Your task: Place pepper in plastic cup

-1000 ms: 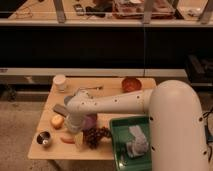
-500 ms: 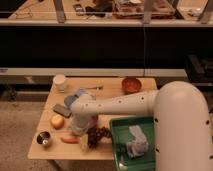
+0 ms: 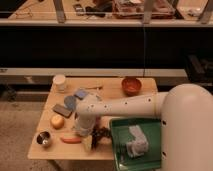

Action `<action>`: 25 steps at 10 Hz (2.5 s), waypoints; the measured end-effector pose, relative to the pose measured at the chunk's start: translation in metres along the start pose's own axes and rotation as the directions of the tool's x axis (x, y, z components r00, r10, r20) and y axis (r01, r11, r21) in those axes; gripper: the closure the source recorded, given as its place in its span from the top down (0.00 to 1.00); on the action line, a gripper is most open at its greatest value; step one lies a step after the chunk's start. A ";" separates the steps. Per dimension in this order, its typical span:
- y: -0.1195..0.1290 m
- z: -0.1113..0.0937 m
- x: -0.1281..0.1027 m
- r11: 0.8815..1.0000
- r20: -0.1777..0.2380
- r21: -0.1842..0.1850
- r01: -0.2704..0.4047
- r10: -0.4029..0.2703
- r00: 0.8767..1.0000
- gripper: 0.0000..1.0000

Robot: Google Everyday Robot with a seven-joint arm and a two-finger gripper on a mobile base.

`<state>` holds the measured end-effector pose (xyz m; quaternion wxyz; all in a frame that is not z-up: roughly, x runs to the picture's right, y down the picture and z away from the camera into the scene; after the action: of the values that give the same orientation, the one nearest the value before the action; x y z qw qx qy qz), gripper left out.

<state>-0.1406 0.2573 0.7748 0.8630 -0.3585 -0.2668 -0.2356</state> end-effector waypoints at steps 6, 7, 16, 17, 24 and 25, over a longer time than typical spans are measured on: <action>0.000 0.000 0.001 1.000 0.004 0.015 -0.021 0.021 1.000 0.80; 0.003 -0.003 0.004 0.994 0.003 0.055 -0.090 0.090 0.996 0.80; 0.004 -0.006 0.006 0.980 0.015 0.092 -0.177 0.176 0.984 0.80; 0.006 -0.014 0.006 0.972 -0.020 0.119 -0.205 0.208 0.978 0.80; 0.008 -0.024 -0.004 0.950 -0.098 0.149 -0.274 0.290 0.952 0.80; 0.009 -0.022 -0.006 0.952 -0.107 0.146 -0.271 0.287 0.952 0.80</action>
<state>-0.1336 0.2484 0.7534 0.9243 -0.3202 -0.1724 -0.1156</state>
